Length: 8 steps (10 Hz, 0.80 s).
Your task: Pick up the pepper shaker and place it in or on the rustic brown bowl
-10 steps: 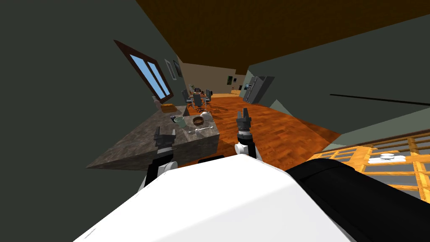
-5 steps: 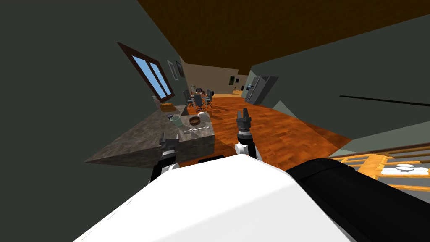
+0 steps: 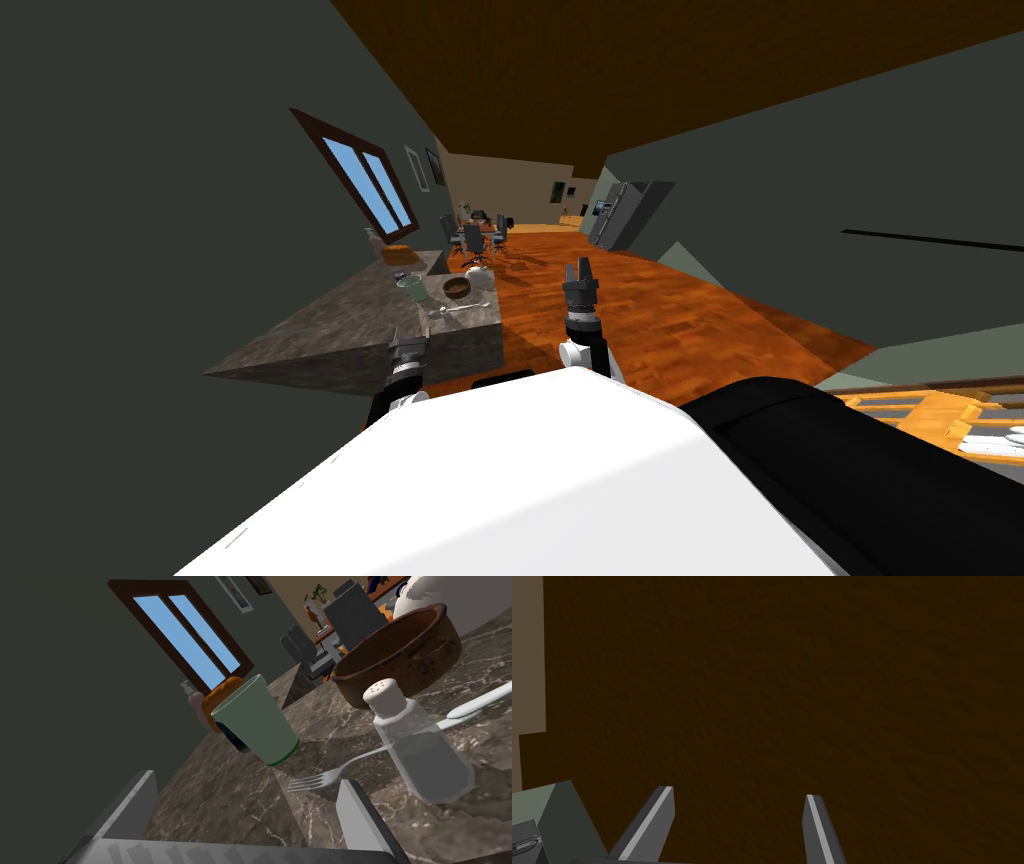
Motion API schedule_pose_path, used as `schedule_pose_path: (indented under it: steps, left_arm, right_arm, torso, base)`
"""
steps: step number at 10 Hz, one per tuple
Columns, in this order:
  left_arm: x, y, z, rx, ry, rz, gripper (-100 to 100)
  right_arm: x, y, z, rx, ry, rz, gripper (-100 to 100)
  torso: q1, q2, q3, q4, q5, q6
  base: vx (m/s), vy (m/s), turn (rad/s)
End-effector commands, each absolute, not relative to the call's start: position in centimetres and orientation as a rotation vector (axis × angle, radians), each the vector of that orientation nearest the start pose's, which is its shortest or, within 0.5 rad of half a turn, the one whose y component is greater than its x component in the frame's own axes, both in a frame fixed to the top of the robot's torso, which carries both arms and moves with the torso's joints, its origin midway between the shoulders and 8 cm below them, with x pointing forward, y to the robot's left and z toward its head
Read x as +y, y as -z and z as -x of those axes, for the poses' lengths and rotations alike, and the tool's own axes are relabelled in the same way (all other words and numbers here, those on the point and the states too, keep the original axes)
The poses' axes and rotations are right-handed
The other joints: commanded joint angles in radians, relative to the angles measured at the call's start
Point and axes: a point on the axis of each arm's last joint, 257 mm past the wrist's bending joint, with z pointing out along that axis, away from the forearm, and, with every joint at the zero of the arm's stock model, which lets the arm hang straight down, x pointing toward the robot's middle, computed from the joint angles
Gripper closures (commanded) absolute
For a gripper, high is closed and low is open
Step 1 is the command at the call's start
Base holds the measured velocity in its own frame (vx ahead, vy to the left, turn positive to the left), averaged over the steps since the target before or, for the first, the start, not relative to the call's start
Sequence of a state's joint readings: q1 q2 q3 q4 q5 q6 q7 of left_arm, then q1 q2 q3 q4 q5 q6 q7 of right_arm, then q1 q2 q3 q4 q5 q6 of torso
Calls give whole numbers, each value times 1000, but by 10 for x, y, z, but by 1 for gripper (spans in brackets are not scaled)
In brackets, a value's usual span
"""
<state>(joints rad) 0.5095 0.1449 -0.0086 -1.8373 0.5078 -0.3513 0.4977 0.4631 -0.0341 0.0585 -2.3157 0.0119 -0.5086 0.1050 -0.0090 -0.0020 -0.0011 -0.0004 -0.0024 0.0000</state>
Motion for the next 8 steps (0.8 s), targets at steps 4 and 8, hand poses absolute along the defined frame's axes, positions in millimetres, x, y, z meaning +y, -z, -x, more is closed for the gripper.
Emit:
schedule_pose_path:
  steps: [4, 8]
  left_arm:
    - [364, 279, -385, 225, 1742, 1886, -100]
    - [373, 306, -390, 59, 1772, 2021, -100]
  right_arm:
    - [-249, -52, -340, 616, -1287, -532, 0]
    - [-249, -52, -340, 616, -1287, -532, 0]
  torso:
    - [-2, -1, -1, 0, 0, 0]
    - [2, -2, -1, 0, 0, 0]
  base:
    - [26, -147, 83]
    - [34, -111, 74]
